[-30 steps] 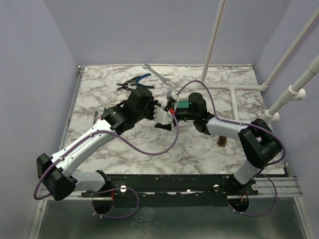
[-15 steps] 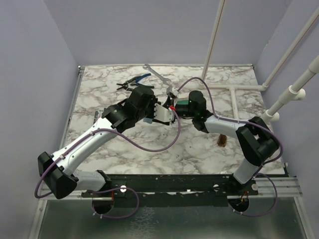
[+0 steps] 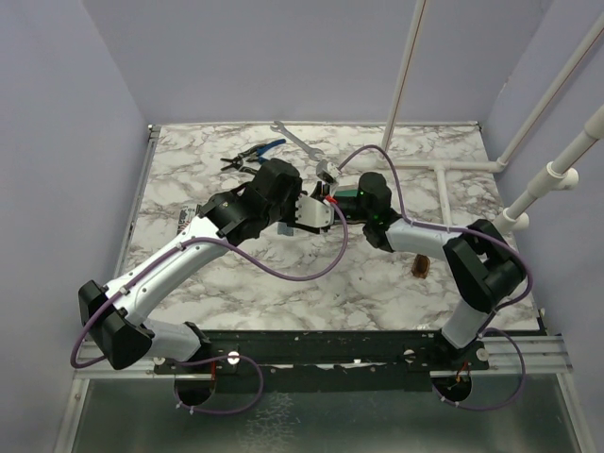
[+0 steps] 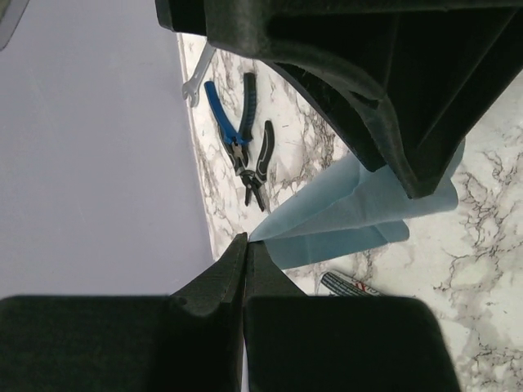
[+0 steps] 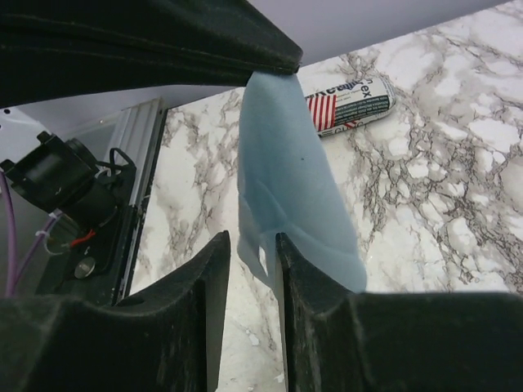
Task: Organize the sunglasses
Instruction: Fold the glasses cleaning cloth at the center of the board.
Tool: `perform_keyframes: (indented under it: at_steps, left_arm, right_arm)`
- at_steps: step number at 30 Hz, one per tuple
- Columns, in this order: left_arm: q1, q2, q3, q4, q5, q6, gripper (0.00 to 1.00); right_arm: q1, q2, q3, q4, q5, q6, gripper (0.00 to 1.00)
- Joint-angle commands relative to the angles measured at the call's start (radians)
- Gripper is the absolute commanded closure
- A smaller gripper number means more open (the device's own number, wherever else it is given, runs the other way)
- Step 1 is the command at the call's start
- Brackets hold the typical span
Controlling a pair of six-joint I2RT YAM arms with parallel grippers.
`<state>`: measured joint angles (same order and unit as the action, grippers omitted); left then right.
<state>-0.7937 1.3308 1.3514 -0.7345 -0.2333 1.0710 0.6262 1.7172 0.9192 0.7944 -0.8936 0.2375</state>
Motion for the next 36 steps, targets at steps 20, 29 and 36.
perform_keyframes:
  at_steps: [20,29,36]
  left_arm:
    - [-0.012,0.015,0.049,-0.031,-0.012,-0.064,1.00]
    - [0.010,-0.014,-0.055,-0.023,0.025,-0.176,1.00]
    - [0.080,-0.018,-0.211,0.126,0.069,-0.209,1.00]
  right_arm:
    - [-0.006,0.053,0.064,-0.104,-0.005,-0.019,0.99]
    - [-0.036,0.014,0.159,-0.515,0.097,-0.220,0.99]
    - [-0.048,0.064,0.267,-0.741,0.107,-0.368,1.00]
